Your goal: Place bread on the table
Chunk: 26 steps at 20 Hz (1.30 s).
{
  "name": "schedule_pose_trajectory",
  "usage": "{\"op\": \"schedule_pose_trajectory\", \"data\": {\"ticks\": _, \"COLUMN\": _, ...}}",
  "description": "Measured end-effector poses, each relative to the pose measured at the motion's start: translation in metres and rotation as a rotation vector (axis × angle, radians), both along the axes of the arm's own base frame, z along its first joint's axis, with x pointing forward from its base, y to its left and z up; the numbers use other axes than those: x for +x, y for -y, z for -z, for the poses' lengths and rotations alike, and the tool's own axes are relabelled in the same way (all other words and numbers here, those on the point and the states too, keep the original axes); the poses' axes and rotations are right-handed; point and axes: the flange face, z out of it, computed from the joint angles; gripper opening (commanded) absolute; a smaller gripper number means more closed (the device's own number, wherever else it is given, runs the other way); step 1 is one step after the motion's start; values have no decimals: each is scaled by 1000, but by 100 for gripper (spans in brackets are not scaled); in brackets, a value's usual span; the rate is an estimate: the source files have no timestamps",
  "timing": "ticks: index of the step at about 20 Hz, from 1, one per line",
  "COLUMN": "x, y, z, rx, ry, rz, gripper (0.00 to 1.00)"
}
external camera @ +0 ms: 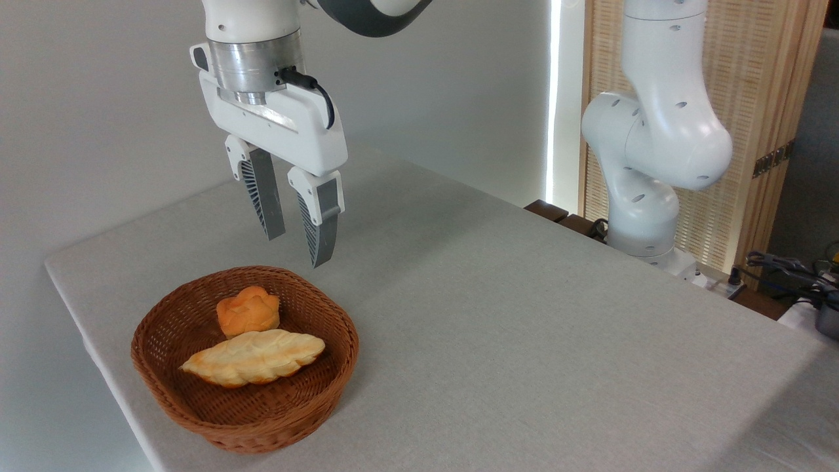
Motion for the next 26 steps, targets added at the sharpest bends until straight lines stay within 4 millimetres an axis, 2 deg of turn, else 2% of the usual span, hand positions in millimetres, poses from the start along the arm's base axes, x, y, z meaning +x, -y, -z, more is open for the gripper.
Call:
{"op": "schedule_pose_trajectory", "data": {"ticks": 6, "x": -3, "y": 10, "z": 1, "rx": 2, "ry": -14, "rz": 19, "gripper": 100}}
{"op": "schedule_pose_trajectory", "data": {"ticks": 26, "x": -4, "y": 16, "z": 1, "rx": 2, "ry": -15, "rz": 30, "gripper": 100}}
